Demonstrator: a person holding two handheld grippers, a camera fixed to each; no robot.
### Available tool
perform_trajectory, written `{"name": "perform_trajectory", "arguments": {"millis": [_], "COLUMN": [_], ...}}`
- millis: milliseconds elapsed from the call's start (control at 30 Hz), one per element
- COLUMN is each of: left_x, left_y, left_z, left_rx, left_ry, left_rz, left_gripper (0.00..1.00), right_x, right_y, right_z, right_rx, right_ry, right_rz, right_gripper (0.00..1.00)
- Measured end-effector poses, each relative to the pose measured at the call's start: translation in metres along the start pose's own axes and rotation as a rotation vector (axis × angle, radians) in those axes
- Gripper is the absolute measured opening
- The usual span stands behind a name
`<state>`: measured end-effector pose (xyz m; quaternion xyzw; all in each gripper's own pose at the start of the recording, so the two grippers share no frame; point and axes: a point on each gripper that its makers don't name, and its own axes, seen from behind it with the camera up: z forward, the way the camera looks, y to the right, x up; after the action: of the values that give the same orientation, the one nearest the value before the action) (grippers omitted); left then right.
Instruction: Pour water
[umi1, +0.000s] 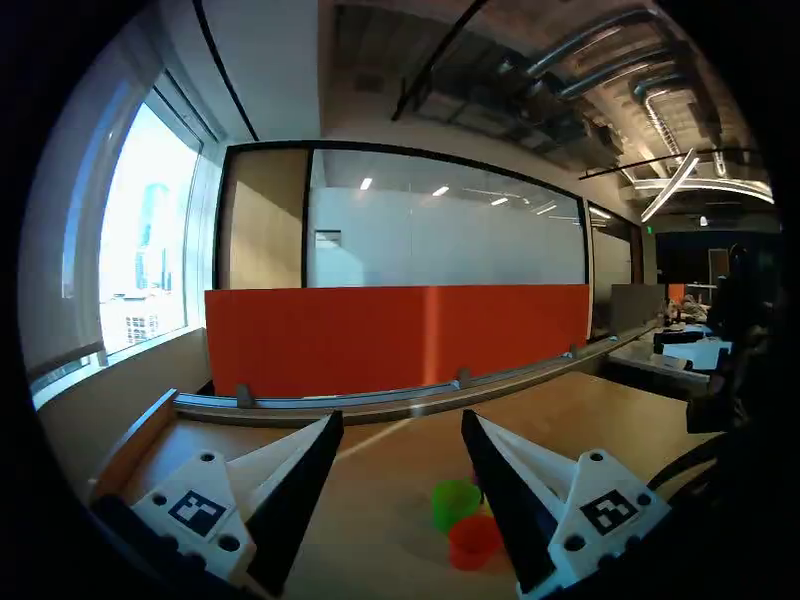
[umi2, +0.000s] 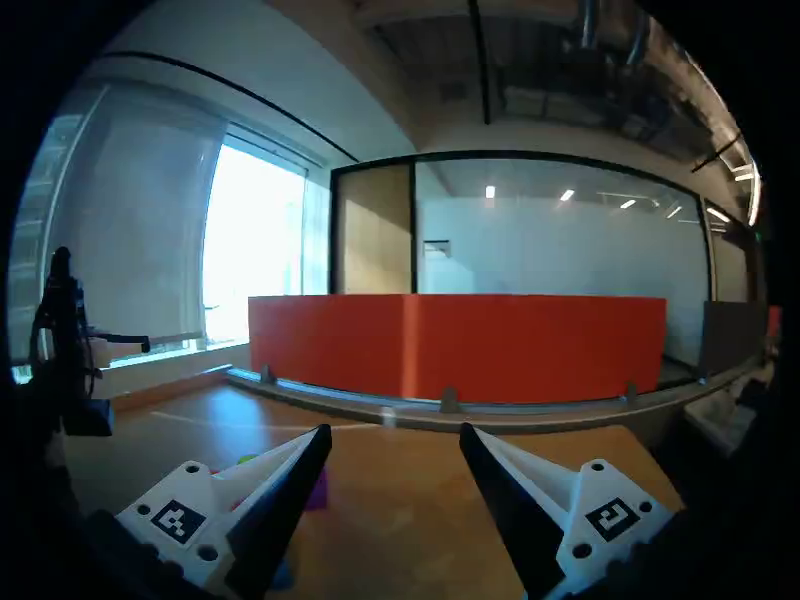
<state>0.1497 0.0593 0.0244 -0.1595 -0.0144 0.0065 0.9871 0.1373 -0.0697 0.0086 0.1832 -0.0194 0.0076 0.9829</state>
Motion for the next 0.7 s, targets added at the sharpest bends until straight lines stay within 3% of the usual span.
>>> {"name": "perform_trajectory", "arguments": {"millis": [300,700], "left_x": [0.002,0.002], "left_y": [0.016,0.014], "left_z": [0.000,0.000], "left_rx": [-0.084,-0.104], "left_ry": [0.000,0.001], "left_rz": [-0.015,-0.013], "left_gripper": [0.87,0.87], "right_x": [0.008,0.006], "right_y": [-0.030,-0.052], "right_z": [0.005,0.011], "right_rx": [0.124,0.207], "right_ry": [-0.004,-0.026], "right_rz": [-0.018,-0.062], "right_gripper": [0.99,0.99]}}
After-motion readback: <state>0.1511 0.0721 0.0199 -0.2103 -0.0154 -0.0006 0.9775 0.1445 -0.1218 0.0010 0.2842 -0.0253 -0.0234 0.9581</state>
